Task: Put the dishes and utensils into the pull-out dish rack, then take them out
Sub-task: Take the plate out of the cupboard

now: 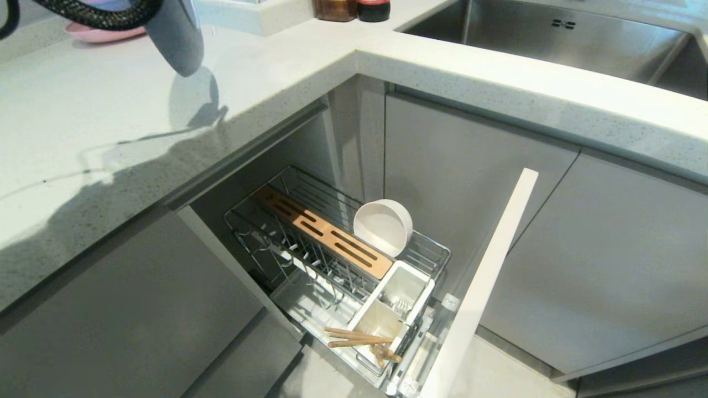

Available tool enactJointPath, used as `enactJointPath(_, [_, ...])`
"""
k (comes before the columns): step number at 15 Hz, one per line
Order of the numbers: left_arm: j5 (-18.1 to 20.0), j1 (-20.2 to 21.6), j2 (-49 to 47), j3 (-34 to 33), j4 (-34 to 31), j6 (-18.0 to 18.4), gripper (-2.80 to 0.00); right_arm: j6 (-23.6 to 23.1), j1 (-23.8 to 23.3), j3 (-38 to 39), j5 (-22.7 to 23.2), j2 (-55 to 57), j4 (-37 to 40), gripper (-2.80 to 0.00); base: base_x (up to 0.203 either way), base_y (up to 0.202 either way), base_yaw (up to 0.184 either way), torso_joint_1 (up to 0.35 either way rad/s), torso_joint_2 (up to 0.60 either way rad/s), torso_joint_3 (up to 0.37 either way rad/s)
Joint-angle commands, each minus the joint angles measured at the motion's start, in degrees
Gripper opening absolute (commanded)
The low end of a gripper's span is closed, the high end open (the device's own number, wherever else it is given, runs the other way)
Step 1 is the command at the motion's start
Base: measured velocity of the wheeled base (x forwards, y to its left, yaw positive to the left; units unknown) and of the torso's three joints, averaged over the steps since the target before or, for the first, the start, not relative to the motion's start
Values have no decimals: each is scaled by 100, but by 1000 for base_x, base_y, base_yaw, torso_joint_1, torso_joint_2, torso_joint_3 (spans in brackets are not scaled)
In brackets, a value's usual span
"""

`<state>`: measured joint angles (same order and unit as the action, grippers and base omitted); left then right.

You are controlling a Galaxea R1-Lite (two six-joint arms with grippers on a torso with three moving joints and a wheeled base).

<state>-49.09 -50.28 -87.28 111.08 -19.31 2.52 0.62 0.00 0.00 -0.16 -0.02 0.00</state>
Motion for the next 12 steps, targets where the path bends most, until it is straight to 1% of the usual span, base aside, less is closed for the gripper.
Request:
enactJointPath(1, [-31,538,33,1,-19,2,-280,-1,0,9,-2,2,0,-280,0,0,0,0,0,0])
enactJointPath(4, [-38,1304,36,1,-22,3,-280,-1,0,9,-2,2,0,-280,0,0,0,0,0,0])
enactJointPath(6, [-36,1679,45,1,-24,10,-280,-1,0,9,-2,2,0,-280,0,0,0,0,0,0])
enactJointPath(10, [-31,2105,71,7,-153,67,-280,-1,0,9,-2,2,0,-280,0,0,0,0,0,0])
enactJointPath(11, [-27,2255,105,7,-329,131,-280,-1,0,9,-2,2,0,-280,0,0,0,0,0,0])
enactJointPath(12, [-18,2421,133,6,-640,221,-280,-1,0,9,-2,2,0,-280,0,0,0,0,0,0])
